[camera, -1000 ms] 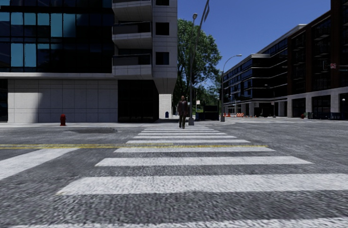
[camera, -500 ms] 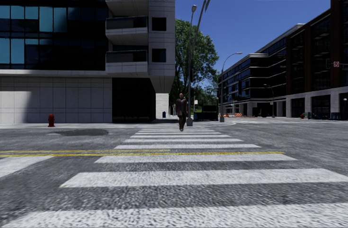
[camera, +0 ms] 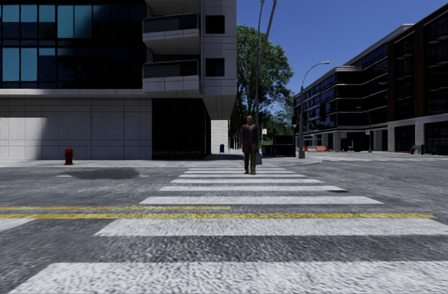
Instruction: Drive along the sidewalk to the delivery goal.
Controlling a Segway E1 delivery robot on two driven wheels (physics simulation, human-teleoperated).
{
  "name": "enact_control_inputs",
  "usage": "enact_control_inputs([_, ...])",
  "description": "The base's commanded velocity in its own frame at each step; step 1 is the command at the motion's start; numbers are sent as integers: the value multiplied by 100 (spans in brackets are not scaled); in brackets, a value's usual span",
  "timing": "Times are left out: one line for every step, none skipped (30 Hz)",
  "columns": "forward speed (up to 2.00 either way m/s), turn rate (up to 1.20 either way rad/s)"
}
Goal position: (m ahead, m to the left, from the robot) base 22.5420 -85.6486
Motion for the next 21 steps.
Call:
enact_control_inputs([200,29])
enact_control_inputs([200,29])
enact_control_inputs([200,26])
enact_control_inputs([200,15])
enact_control_inputs([200,0])
enact_control_inputs([200,0])
enact_control_inputs([200,0])
enact_control_inputs([200,0])
enact_control_inputs([200,0])
enact_control_inputs([200,0])
enact_control_inputs([200,0])
enact_control_inputs([200,0])
enact_control_inputs([200,0])
enact_control_inputs([200,0])
enact_control_inputs([200,0])
enact_control_inputs([200,0])
enact_control_inputs([200,10])
enact_control_inputs([200,10])
enact_control_inputs([200,20])
enact_control_inputs([200,25])
enact_control_inputs([200,27])
